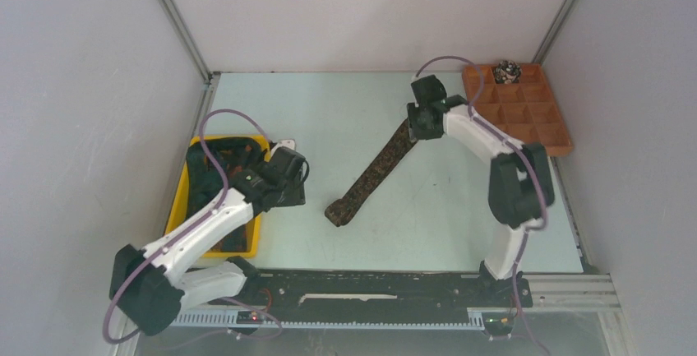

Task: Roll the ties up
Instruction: Roll the tie at the center of the board.

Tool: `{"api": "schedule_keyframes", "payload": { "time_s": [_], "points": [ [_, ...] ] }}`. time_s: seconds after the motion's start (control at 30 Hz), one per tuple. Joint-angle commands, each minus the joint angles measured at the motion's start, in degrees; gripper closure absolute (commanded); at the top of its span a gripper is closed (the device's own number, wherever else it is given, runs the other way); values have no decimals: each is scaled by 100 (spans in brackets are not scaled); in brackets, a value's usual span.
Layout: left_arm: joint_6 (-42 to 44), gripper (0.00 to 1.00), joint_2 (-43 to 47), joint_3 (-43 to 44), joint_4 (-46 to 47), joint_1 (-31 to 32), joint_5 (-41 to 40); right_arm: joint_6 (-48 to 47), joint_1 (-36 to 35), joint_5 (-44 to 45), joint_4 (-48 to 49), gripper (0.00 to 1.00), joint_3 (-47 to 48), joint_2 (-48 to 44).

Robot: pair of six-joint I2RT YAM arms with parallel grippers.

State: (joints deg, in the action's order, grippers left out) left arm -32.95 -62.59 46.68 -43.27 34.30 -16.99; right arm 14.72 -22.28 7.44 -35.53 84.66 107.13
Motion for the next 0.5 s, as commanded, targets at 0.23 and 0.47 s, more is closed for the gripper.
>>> {"api": "schedule_keyframes", "payload": {
  "time_s": [0.23, 0.47],
  "points": [
    [571, 66, -1752, 657, 1147, -363, 788, 1166, -2805, -462, 1501, 84, -2567, -1464],
    [609, 70, -2167, 465, 1587, -381, 1289, 1431, -3467, -624, 2291, 93, -2832, -871]
  ]
}}
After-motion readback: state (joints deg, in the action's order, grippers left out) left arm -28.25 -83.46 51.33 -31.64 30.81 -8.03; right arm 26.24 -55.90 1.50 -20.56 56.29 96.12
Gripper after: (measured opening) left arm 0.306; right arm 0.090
